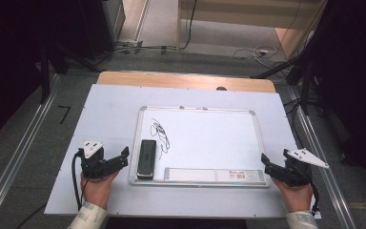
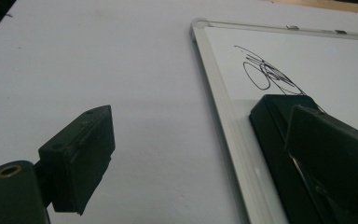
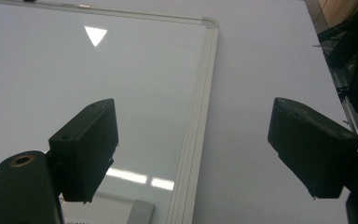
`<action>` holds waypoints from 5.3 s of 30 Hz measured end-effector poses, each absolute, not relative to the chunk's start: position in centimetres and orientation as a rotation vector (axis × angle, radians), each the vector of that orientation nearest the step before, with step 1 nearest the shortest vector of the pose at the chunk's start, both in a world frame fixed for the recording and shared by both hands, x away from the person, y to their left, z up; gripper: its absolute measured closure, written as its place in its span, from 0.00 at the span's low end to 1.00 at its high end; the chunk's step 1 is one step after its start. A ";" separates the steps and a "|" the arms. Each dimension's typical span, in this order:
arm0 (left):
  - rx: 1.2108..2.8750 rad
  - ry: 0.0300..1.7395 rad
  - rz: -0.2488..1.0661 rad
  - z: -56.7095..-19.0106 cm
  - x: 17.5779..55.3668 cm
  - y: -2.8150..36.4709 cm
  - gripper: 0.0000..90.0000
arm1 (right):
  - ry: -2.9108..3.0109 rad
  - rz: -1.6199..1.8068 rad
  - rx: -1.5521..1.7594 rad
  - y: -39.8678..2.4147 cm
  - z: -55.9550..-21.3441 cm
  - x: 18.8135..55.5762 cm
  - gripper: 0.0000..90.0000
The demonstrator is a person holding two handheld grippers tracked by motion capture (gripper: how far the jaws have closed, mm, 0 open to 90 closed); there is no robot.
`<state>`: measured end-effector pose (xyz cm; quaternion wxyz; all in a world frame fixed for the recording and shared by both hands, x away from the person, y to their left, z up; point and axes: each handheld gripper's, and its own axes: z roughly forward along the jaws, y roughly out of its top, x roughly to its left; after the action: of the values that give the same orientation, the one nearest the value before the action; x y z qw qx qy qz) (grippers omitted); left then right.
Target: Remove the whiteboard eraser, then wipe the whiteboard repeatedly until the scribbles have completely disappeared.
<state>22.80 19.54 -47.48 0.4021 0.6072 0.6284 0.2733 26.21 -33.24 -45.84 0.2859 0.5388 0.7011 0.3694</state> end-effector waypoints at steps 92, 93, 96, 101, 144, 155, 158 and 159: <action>1.829 1.509 0.630 -49.8 26.1 10.4 0.46 | 1.876 0.983 1.425 -33.3 -45.8 26.2 0.17; 1.827 1.506 0.632 -49.8 26.1 10.4 0.46 | 1.876 0.982 1.425 -33.3 -45.8 26.2 0.16; 1.820 1.497 0.635 -49.6 26.0 10.4 0.46 | 1.877 0.981 1.425 -33.3 -45.8 26.2 0.17; 1.793 1.473 0.648 -48.5 25.9 10.5 0.46 | 1.877 0.981 1.427 -33.3 -45.9 26.2 0.17; 1.740 1.495 0.601 -46.7 30.1 12.0 0.45 | 1.885 0.978 1.427 -32.9 -45.9 26.5 0.17; 1.730 1.493 0.594 -46.4 30.3 11.9 0.45 | 1.883 0.983 1.422 -33.1 -45.8 26.4 0.17; 1.728 1.493 0.595 -46.4 30.6 11.9 0.45 | 1.882 0.983 1.423 -33.1 -45.8 26.5 0.17; 1.730 1.497 0.593 -46.4 30.6 12.0 0.45 | 1.883 0.982 1.421 -33.1 -45.8 26.5 0.17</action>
<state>30.63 11.99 -46.41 0.3794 0.6773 0.5860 0.2323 26.48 -33.07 -45.81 0.2888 0.5324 0.7055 0.3680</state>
